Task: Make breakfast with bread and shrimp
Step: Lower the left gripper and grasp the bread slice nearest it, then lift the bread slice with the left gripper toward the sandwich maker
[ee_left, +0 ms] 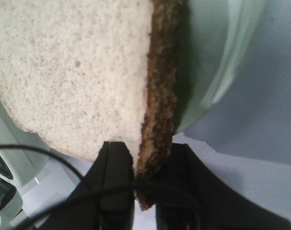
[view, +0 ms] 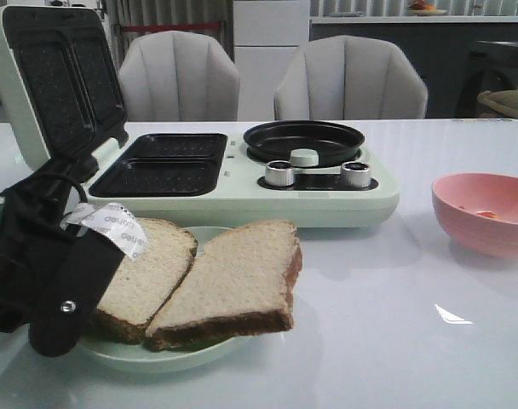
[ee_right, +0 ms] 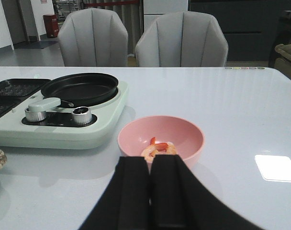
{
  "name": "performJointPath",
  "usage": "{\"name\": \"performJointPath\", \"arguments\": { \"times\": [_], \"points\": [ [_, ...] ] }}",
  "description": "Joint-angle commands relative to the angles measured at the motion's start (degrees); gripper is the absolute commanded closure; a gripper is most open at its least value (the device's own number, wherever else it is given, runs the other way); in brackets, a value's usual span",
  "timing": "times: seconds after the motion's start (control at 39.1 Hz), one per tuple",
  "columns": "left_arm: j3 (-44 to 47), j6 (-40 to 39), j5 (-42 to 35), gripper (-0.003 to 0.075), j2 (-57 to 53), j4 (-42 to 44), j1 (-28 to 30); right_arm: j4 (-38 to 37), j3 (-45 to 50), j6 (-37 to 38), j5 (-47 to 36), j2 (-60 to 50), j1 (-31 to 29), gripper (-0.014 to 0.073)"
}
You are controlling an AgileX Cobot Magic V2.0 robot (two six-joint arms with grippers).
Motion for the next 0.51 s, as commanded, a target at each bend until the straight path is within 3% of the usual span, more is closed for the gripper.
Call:
{"name": "performJointPath", "arguments": {
  "times": [0.0,0.49],
  "points": [
    [-0.66,-0.77,1.53,0.0603,-0.92,0.35,0.04,-0.09,-0.92,-0.66,-4.94,-1.15,-0.20,0.0459],
    [-0.66,-5.03,2.52,0.0603,-7.62,0.10,-0.25,-0.09,-0.92,-0.66,-4.94,-1.15,-0.20,0.0459]
  ]
}}
